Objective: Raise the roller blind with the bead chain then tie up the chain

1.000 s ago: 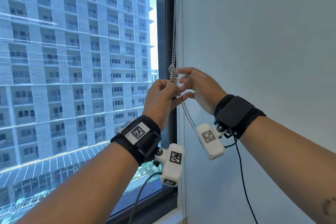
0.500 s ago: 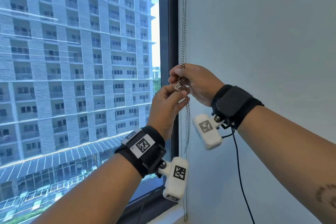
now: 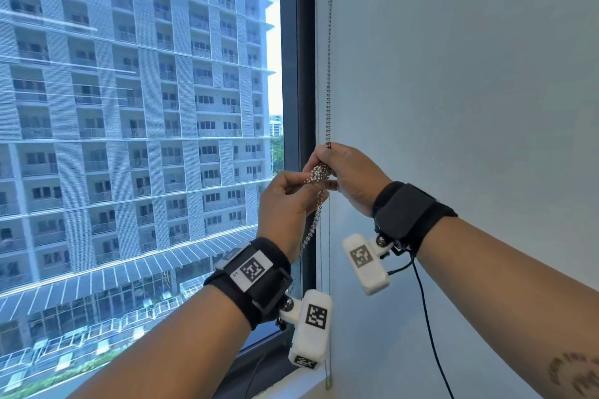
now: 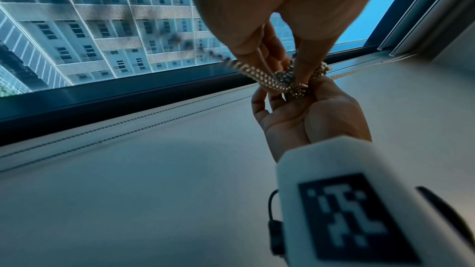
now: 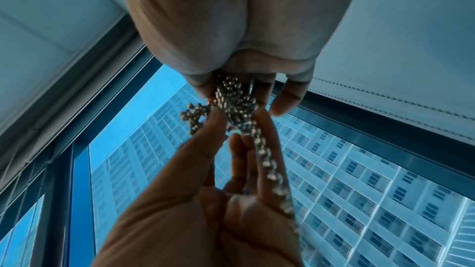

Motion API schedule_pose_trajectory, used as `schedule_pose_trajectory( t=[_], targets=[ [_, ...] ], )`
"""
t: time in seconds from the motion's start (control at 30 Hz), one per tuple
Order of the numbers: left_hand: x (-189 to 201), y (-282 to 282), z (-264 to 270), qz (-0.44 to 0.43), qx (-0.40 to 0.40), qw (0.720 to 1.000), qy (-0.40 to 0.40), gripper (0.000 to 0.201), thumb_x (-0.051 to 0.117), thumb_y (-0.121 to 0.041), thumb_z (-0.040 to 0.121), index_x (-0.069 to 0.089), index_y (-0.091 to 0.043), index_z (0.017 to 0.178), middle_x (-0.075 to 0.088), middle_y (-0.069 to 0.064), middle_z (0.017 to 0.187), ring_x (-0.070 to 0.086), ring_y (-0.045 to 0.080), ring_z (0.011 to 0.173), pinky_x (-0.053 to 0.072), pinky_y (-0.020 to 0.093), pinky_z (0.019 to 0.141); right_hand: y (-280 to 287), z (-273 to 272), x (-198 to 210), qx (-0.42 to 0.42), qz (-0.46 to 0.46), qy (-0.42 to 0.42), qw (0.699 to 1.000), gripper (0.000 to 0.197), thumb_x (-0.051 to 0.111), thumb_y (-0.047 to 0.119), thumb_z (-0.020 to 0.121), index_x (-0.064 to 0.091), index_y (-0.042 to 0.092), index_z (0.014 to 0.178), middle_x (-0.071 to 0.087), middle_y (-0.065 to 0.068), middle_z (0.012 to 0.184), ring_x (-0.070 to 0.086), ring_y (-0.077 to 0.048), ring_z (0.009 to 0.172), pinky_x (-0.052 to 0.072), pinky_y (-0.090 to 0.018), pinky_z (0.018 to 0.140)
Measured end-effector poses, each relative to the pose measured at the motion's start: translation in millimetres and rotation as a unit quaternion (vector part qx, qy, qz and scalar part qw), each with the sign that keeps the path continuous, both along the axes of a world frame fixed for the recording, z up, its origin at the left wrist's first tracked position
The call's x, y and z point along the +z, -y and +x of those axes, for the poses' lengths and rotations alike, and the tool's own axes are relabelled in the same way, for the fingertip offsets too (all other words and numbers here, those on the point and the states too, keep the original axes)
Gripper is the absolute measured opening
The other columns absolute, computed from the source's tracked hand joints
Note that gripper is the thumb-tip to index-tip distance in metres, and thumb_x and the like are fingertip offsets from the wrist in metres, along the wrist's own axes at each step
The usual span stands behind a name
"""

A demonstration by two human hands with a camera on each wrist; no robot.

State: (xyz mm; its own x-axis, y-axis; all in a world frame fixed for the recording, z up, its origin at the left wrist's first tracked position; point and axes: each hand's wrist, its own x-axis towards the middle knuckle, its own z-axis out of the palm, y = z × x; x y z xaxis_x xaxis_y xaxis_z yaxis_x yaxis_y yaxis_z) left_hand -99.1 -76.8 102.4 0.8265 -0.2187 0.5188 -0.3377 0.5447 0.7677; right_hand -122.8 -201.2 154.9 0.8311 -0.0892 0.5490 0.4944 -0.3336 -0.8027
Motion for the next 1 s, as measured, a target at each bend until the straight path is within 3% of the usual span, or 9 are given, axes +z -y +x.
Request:
schedule_pose_trajectory(
  t=[0.1, 0.17, 0.37, 0.5, 0.63, 0.73, 0.87, 0.9, 1.0],
  targets=[
    [-13, -3, 1, 0.022, 0.016, 1.000, 0.010, 0.016, 0.076, -0.003, 0.077, 0.065, -0.015, 0.078, 0.067, 0.019, 0.090, 0.064, 0.029, 0.089, 0.052, 0.049, 0.098, -3, 2, -10, -0.005, 0.026, -0.021, 0.999, 0.034, 0.043, 0.026, 0.104, 0.066, 0.008, 0.085, 0.061, -0.010, 0.087, 0.055, -0.021, 0.083, 0.047, -0.035, 0.080],
    [-24, -4, 2, 0.035, 0.028, 0.999, 0.005, 0.014, 0.076, -0.004, 0.077, 0.067, -0.014, 0.081, 0.069, 0.022, 0.092, 0.065, 0.028, 0.089, 0.052, 0.053, 0.099, -3, 2, -20, 0.002, 0.026, -0.036, 0.999, 0.034, 0.043, 0.026, 0.103, 0.066, 0.007, 0.088, 0.060, -0.013, 0.090, 0.054, -0.024, 0.085, 0.046, -0.038, 0.080],
    [-37, -6, 5, 0.050, 0.029, 0.998, -0.008, 0.017, 0.066, 0.009, 0.086, 0.064, -0.005, 0.094, 0.068, 0.018, 0.092, 0.066, 0.028, 0.087, 0.058, 0.048, 0.090, -5, 4, -35, 0.027, 0.045, -0.053, 0.997, 0.028, 0.044, 0.021, 0.102, 0.064, 0.009, 0.087, 0.061, -0.010, 0.087, 0.056, -0.017, 0.076, 0.050, -0.027, 0.065],
    [-36, -10, 10, 0.044, 0.032, 0.998, -0.015, 0.019, 0.070, 0.003, 0.086, 0.062, -0.001, 0.102, 0.068, 0.028, 0.096, 0.068, 0.033, 0.089, 0.061, 0.042, 0.084, -5, 5, -40, 0.031, 0.062, -0.062, 0.996, 0.023, 0.043, 0.018, 0.104, 0.061, 0.010, 0.093, 0.062, -0.005, 0.082, 0.058, -0.016, 0.068, 0.048, -0.027, 0.062],
    [-29, -15, 10, 0.052, 0.075, 0.996, -0.020, 0.020, 0.062, 0.003, 0.087, 0.062, -0.005, 0.106, 0.064, 0.008, 0.088, 0.063, 0.023, 0.085, 0.058, 0.045, 0.086, -1, 7, -40, 0.010, 0.043, -0.070, 0.997, 0.023, 0.044, 0.021, 0.103, 0.063, 0.011, 0.093, 0.064, -0.006, 0.080, 0.057, -0.022, 0.071, 0.046, -0.032, 0.064],
    [-14, -15, 14, 0.078, 0.116, 0.990, 0.018, 0.015, 0.062, -0.013, 0.088, 0.065, -0.017, 0.102, 0.065, 0.001, 0.095, 0.063, 0.016, 0.090, 0.056, 0.045, 0.093, -3, 7, -42, 0.001, 0.042, -0.064, 0.997, 0.037, 0.042, 0.039, 0.105, 0.063, 0.010, 0.094, 0.060, -0.007, 0.080, 0.056, -0.018, 0.067, 0.048, -0.030, 0.062],
    [22, -8, 22, 0.219, 0.114, 0.958, 0.145, 0.033, 0.057, -0.034, 0.097, 0.064, -0.020, 0.126, 0.068, -0.006, 0.116, 0.064, 0.006, 0.105, 0.050, 0.026, 0.093, -8, 10, -51, -0.009, 0.063, -0.036, 0.997, 0.039, 0.039, 0.036, 0.106, 0.063, 0.005, 0.104, 0.060, -0.012, 0.086, 0.057, -0.017, 0.066, 0.050, -0.032, 0.063],
    [30, -6, 23, 0.269, 0.099, 0.944, 0.166, 0.035, 0.054, -0.037, 0.099, 0.064, -0.019, 0.127, 0.069, -0.003, 0.118, 0.065, 0.009, 0.106, 0.050, 0.028, 0.095, -9, 11, -52, -0.016, 0.053, -0.035, 0.998, 0.039, 0.038, 0.034, 0.106, 0.062, 0.003, 0.108, 0.061, -0.012, 0.087, 0.058, -0.016, 0.065, 0.051, -0.031, 0.063],
    [39, 2, 32, 0.378, 0.064, 0.900, 0.208, 0.031, 0.053, -0.039, 0.099, 0.072, -0.017, 0.108, 0.075, 0.004, 0.105, 0.070, 0.019, 0.098, 0.053, 0.041, 0.097, -5, 13, -50, -0.049, -0.006, -0.023, 0.999, 0.035, 0.031, 0.027, 0.107, 0.060, 0.010, 0.117, 0.061, -0.011, 0.080, 0.057, -0.014, 0.061, 0.052, -0.029, 0.060]
  ],
)
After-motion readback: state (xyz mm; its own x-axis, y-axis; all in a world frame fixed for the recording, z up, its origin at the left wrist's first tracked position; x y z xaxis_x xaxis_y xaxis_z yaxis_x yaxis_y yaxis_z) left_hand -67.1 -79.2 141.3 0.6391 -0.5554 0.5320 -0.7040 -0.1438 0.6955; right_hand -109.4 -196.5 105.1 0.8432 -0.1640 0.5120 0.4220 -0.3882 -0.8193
